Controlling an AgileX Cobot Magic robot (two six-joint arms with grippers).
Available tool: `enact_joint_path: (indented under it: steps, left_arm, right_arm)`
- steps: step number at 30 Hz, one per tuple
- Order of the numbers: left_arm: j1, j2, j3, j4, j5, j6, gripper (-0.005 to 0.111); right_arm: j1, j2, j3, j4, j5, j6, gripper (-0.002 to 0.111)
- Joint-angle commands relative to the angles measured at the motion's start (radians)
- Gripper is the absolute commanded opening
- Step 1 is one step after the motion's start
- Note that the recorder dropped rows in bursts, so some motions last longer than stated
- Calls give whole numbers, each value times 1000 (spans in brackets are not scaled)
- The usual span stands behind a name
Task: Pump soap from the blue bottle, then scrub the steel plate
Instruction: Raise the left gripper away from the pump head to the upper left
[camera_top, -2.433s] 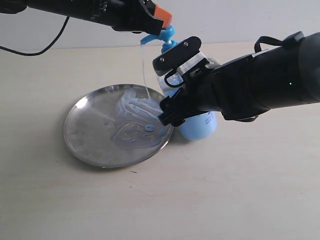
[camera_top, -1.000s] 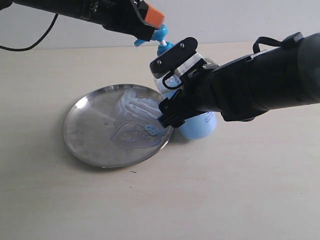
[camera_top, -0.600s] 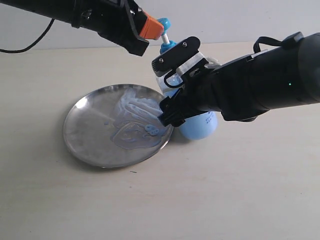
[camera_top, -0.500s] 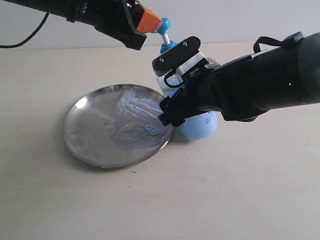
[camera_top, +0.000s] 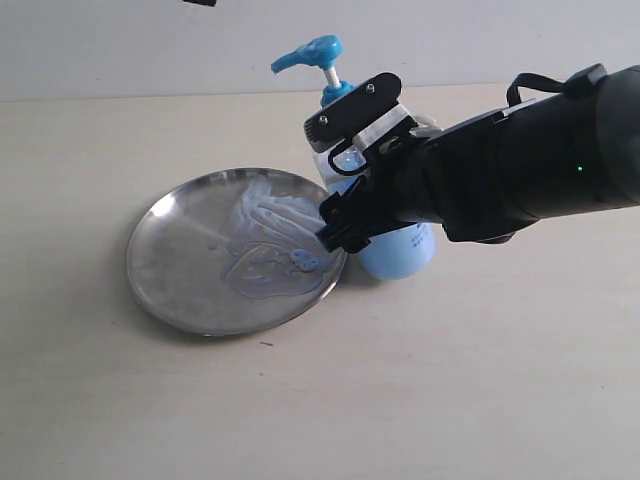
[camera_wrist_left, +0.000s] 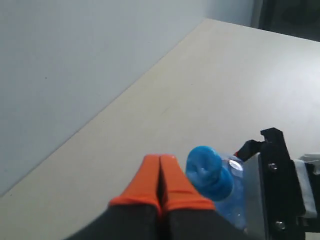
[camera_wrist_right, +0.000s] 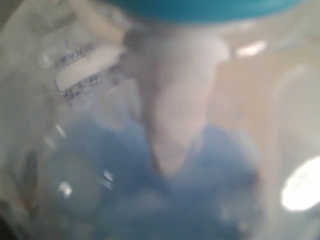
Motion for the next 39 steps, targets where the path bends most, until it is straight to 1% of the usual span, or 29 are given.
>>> enact_joint_path:
  steps: [1, 3, 8, 12, 16, 29, 39]
  left_arm:
    - [24, -19, 61, -15, -66, -38, 0]
    - [24, -37, 106, -15, -108, -38, 0]
    - [24, -99, 190, -15, -148, -38, 0]
    - [24, -146, 236, -25, -148, -38, 0]
    - [24, -185, 273, -35, -153, -38, 0]
    - [24, -205, 343, -73, -185, -38, 0]
    - [24, -207, 347, -78, -179, -38, 0]
  right_arm:
    - [-2, -4, 3, -5, -6, 37, 0]
    - [-2, -4, 3, -5, -6, 48, 0]
    - [-7, -4, 1, -5, -21, 78, 0]
    - [-47, -6, 1, -6, -19, 127, 0]
    - [-96, -8, 1, -6, 23, 148, 0]
    - [-104, -37, 1, -21, -10, 152, 0]
    - [-155, -37, 1, -35, 40, 207, 0]
